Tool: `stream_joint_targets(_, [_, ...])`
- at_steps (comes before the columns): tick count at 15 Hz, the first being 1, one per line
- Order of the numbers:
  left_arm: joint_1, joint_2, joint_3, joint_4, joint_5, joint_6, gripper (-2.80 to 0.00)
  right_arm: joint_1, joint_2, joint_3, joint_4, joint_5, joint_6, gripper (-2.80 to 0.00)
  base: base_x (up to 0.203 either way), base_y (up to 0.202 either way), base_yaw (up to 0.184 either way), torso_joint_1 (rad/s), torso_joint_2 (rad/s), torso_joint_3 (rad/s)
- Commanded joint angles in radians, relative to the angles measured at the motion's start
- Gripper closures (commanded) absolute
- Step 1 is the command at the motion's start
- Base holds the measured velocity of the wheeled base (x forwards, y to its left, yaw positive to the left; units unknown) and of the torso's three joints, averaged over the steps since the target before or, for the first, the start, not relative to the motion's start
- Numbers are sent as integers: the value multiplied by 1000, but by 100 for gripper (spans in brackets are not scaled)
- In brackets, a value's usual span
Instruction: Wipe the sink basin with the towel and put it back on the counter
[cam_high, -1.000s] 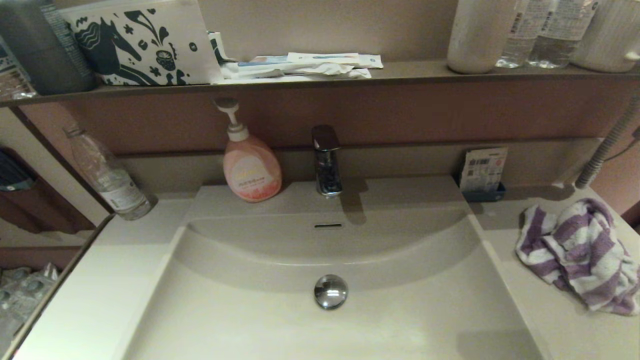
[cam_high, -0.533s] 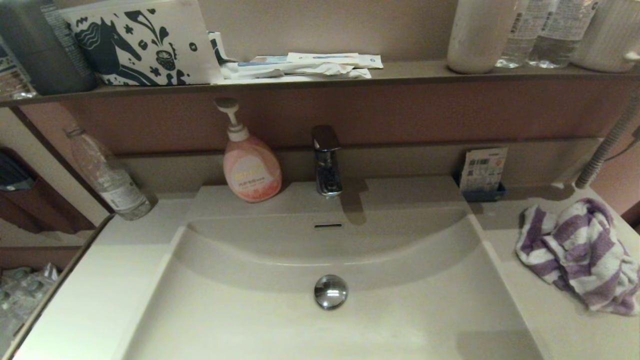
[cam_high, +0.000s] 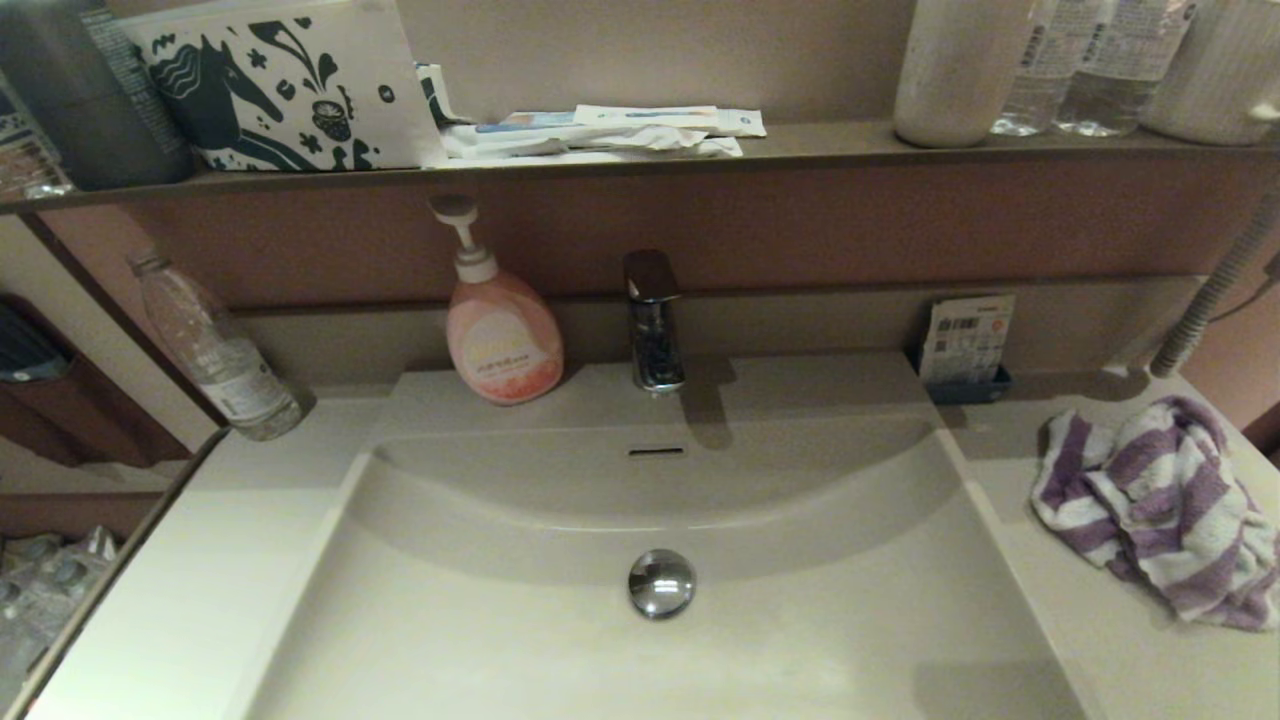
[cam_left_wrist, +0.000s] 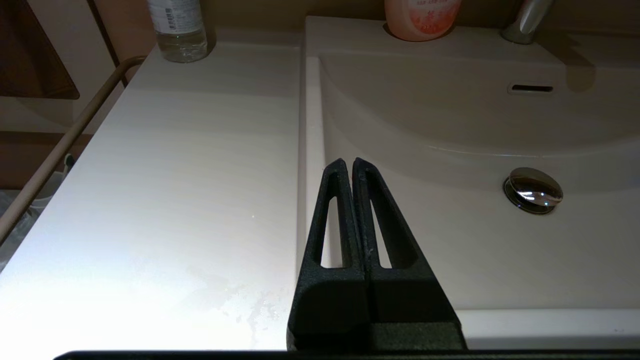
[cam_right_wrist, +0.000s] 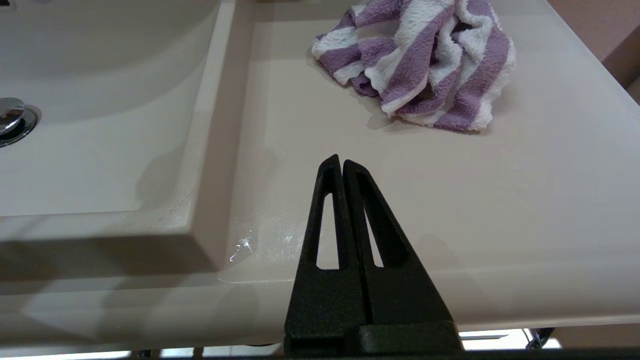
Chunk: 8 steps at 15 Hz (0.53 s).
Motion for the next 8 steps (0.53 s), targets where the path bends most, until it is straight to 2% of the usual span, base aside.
stream_joint_targets(1, [0,0,0,-1,0,0,0,0,0,0,1,0,-1,0,0,0,0,0,0,0])
stream_joint_targets(8, [0,0,0,-1,0,0,0,0,0,0,2,0,6,0,0,0,0,0,0,0])
